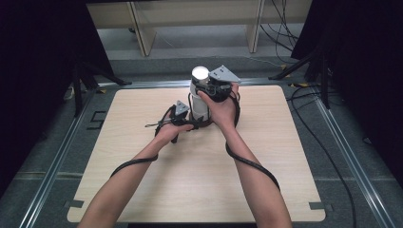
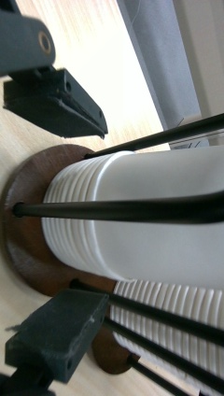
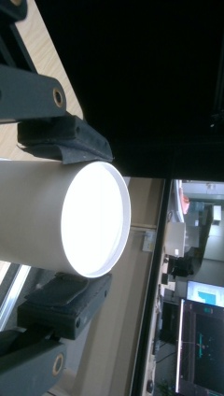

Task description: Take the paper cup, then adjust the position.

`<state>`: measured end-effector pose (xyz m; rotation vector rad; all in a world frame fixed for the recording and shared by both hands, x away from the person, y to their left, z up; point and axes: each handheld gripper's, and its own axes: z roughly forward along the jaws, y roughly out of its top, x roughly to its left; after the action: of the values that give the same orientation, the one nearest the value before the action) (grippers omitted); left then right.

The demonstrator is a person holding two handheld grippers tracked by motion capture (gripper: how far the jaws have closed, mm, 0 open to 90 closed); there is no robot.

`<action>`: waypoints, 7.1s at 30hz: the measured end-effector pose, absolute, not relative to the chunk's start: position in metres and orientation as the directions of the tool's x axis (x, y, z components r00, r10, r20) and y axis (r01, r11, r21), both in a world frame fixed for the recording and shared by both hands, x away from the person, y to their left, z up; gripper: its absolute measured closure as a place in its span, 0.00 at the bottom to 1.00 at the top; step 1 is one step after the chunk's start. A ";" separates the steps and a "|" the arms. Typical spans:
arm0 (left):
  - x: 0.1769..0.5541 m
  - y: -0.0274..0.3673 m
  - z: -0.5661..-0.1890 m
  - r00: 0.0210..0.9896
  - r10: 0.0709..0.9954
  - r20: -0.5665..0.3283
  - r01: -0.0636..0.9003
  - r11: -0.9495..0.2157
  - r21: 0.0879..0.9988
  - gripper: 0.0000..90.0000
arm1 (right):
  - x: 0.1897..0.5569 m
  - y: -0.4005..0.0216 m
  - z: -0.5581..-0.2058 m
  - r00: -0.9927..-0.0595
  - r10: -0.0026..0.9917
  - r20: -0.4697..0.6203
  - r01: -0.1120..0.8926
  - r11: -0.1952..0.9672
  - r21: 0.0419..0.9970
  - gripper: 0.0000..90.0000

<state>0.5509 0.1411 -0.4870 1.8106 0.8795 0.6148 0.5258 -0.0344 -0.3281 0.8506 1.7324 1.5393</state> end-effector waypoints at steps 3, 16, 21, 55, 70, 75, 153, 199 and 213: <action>0.544 0.146 -0.482 0.602 0.799 0.017 0.287 -0.236 0.928 0.14 | 0.519 -0.038 -0.327 -0.584 0.810 -0.051 0.040 0.092 0.995 0.40; 0.476 0.190 -0.465 0.655 0.756 0.020 0.237 -0.231 0.944 0.13 | 0.477 -0.059 -0.336 -0.638 0.770 -0.003 0.057 0.051 0.997 0.40; 0.456 0.199 -0.464 0.660 0.751 0.021 0.223 -0.222 0.949 0.13 | 0.462 -0.069 -0.344 -0.647 0.763 0.019 0.075 0.039 0.996 0.40; 0.379 0.223 -0.466 0.678 0.735 0.031 0.135 -0.165 0.977 0.15 | 0.392 -0.123 -0.409 -0.604 0.778 0.171 0.210 -0.051 0.976 0.40; 0.375 0.220 -0.463 0.689 0.724 0.043 0.132 -0.184 0.974 0.14 | 0.393 -0.117 -0.420 -0.609 0.761 0.225 0.258 -0.078 0.963 0.40; 0.373 0.218 -0.462 0.695 0.718 0.046 0.123 -0.182 0.976 0.15 | 0.395 -0.114 -0.419 -0.612 0.755 0.236 0.261 -0.089 0.961 0.40; 0.393 0.120 -0.465 0.806 0.569 0.161 0.016 -0.294 0.956 0.06 | 0.450 -0.154 -0.457 -0.309 0.443 0.842 0.674 -0.523 0.522 0.40; 0.435 0.097 -0.477 0.794 0.589 0.151 0.045 -0.304 0.952 0.03 | 0.456 -0.153 -0.458 -0.293 0.418 0.860 0.694 -0.526 0.492 0.40; 0.443 0.095 -0.479 0.797 0.585 0.150 0.046 -0.306 0.951 0.08 | 0.456 -0.152 -0.458 -0.265 0.395 0.880 0.709 -0.538 0.455 0.40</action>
<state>0.4426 0.0949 -0.4789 1.8220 0.4840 0.5776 0.4560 -0.1517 -0.4584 2.0258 1.5853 2.2017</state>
